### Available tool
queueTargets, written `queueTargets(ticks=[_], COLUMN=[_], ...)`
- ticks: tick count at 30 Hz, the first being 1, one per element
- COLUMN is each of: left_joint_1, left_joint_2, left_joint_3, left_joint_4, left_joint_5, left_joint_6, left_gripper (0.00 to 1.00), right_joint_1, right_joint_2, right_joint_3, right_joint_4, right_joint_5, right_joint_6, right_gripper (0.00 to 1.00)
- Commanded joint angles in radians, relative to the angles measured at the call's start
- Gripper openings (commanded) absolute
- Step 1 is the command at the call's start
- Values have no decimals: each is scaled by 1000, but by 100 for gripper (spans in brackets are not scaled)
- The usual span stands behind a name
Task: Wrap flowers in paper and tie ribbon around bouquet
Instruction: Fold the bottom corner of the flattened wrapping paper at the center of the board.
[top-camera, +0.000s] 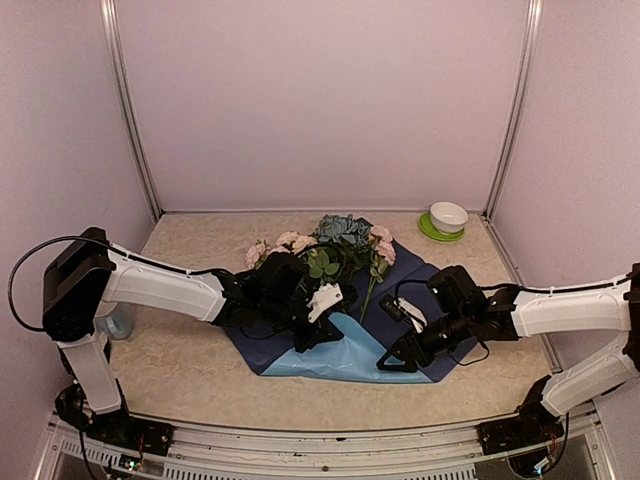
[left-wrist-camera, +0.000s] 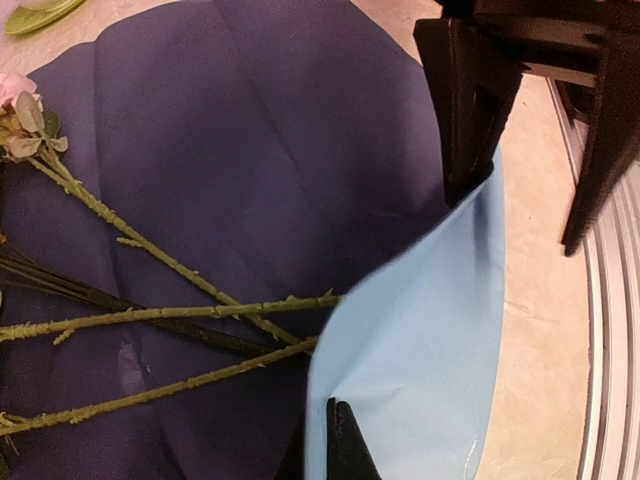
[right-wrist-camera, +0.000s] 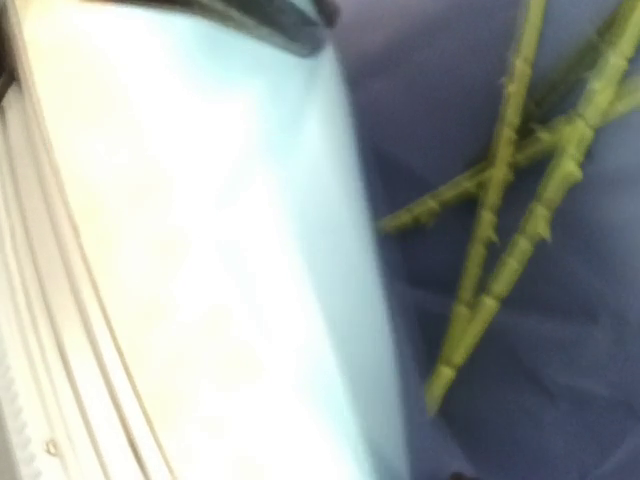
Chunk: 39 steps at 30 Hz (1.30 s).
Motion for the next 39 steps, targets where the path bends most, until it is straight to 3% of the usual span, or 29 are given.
queueTargets(ticks=[1,3,10,14,18,19,21,22,28,36,37,39], left_joint_1=[-1,-1,2,3,6,5,4,5,-18,-181,-192,-192], left_joint_2=[22,26,37,48,49,49,47,44,-117,-277,-276,-243], left_joint_3=[8,7,14,28,26,26,29,34,2,-59,-70,-92], left_joint_4=[45,49,63,58,46,46,41,31,30,65,82,111], left_joint_5=[61,68,76,77,82,79,54,36,-76,-188,-187,-186], left_joint_6=[19,23,26,25,16,10,-17,-32,-123,-155,-173,-207], left_gripper=[0,0,0,0,0,4,39,47,78,84,80,56], right_joint_1=[-27,-43,-73,-74,-74,-75,-75,-75,-75,-75,-75,-75], right_joint_2=[29,15,59,91,96,95,94,95,137,172,172,177], right_joint_3=[-17,-31,-48,-56,-80,-84,-90,-91,-90,-70,-68,-60], right_joint_4=[56,70,87,115,131,132,131,130,126,117,115,112], right_joint_5=[16,18,2,-49,-93,-98,-102,-100,-69,-35,-33,-33], right_joint_6=[37,44,28,27,36,39,45,52,94,124,125,124], right_gripper=[39,35,34,21,0,0,0,0,0,0,0,0])
